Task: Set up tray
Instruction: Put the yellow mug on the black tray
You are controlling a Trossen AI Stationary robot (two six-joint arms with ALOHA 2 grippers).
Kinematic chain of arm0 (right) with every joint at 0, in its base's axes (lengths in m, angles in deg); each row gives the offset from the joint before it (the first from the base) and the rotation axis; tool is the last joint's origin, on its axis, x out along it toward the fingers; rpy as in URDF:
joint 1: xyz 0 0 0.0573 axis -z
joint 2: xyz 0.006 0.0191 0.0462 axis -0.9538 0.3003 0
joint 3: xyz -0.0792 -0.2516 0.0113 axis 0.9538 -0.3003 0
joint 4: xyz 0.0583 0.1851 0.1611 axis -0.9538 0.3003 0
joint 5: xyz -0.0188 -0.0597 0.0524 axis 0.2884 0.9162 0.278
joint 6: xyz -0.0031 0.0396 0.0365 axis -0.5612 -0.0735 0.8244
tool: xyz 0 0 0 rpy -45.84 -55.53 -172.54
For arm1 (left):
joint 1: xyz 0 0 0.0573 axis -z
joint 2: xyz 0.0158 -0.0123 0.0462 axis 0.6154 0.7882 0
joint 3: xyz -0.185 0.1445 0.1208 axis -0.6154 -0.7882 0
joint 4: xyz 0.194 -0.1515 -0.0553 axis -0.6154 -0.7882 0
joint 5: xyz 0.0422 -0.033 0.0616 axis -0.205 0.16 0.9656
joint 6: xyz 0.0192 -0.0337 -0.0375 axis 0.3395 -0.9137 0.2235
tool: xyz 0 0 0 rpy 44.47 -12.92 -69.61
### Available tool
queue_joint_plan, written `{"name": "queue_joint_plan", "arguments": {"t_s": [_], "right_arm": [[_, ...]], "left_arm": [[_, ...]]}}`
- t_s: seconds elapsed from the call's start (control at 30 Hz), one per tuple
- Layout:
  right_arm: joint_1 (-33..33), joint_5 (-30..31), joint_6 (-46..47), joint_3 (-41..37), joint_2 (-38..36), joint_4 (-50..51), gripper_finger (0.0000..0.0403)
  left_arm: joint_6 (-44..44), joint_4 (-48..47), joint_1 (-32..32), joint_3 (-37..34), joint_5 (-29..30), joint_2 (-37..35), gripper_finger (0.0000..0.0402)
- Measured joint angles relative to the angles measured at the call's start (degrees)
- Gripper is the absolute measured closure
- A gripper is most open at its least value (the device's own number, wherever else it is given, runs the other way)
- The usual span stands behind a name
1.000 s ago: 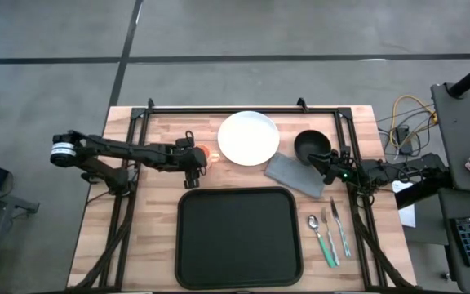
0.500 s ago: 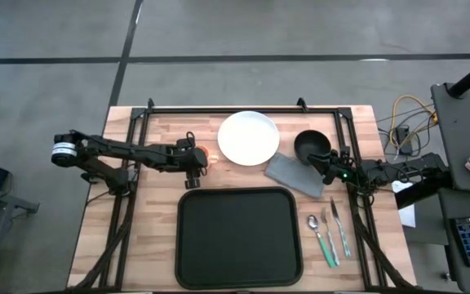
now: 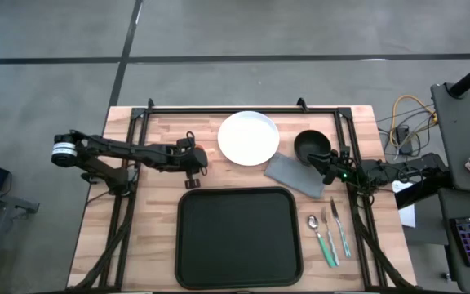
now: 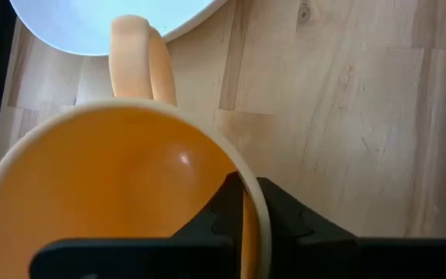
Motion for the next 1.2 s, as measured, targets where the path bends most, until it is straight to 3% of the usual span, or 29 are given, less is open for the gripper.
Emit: {"name": "queue_joint_plan", "arguments": {"t_s": [0.23, 0.5, 0.8, 1.2], "right_arm": [[0.0, -0.04, 0.0, 0.0, 0.0, 0.0, 0.0289], [0.0, -0.03, 0.0, 0.0, 0.0, 0.0, 0.0297], [0.0, -0.02, -0.02, 0.0, 0.0, 0.0, 0.0294], [0.0, 0.0, -0.2, 0.0, 0.0, 0.0, 0.0293]], "left_arm": [[-0.06, -4.76, 0.0, 5.14, 0.25, 0.0, 0.0399], [-0.04, -12.85, 0.02, 16.25, -0.81, 0.0, 0.04], [-1.47, -18.42, 0.17, 27.57, -6.13, -0.02, 0.0401], [-7.17, -19.88, 6.31, 29.91, -11.03, -0.07, 0.0401]]}}
